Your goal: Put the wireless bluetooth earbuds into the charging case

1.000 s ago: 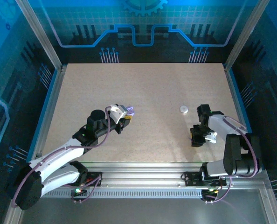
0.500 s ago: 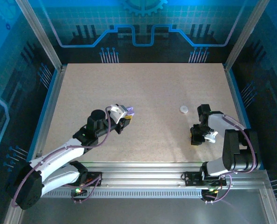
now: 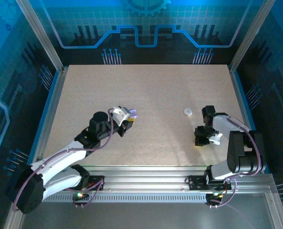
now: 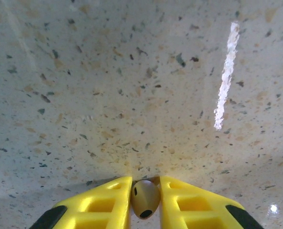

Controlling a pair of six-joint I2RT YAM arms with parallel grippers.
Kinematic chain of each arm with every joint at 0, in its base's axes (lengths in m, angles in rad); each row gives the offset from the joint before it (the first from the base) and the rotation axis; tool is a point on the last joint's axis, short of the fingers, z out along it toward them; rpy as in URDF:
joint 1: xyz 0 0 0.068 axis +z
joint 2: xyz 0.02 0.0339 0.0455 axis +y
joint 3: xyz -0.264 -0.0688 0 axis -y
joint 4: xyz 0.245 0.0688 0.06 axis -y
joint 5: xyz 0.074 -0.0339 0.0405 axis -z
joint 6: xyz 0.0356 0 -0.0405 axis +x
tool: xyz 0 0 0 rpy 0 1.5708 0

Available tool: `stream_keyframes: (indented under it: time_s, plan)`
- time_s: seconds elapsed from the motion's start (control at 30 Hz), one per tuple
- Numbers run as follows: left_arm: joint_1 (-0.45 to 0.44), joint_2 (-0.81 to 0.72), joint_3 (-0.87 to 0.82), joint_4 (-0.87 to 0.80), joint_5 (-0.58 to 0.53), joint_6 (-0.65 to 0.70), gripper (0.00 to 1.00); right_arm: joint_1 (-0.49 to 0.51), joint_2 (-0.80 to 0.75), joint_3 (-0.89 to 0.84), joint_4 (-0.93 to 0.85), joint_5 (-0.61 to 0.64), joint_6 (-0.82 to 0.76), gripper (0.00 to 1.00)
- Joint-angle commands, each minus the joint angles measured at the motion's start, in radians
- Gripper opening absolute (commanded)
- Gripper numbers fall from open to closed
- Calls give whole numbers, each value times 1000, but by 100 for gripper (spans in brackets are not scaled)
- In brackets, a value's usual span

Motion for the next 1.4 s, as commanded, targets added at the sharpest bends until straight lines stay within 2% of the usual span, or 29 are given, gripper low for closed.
stream_keyframes:
  time_s: [0.0, 0.3, 0.57, 0.77, 1.07, 1.23, 1.37]
  plan:
    - [6, 4, 33, -2, 2, -19, 18, -2, 0, -11, -20, 20, -29, 19]
    - [6, 48, 35, 18, 48, -50, 18, 73, -114, 21, -96, 66, -98, 18]
    - [6, 145, 28, 113, 137, -125, 18, 240, -218, 27, -103, 103, -110, 18]
    - [4, 221, 44, 162, 241, -149, 18, 348, -229, 81, -74, 136, -205, 19]
    - [-33, 211, 39, 177, 353, 23, 17, 456, -237, 216, 12, 205, -461, 20]
    - [-51, 195, 53, 150, 371, 151, 16, 504, -243, 258, 132, 195, -578, 20]
    - [-64, 179, 68, 103, 356, 280, 16, 563, -253, 300, 180, 239, -691, 21]
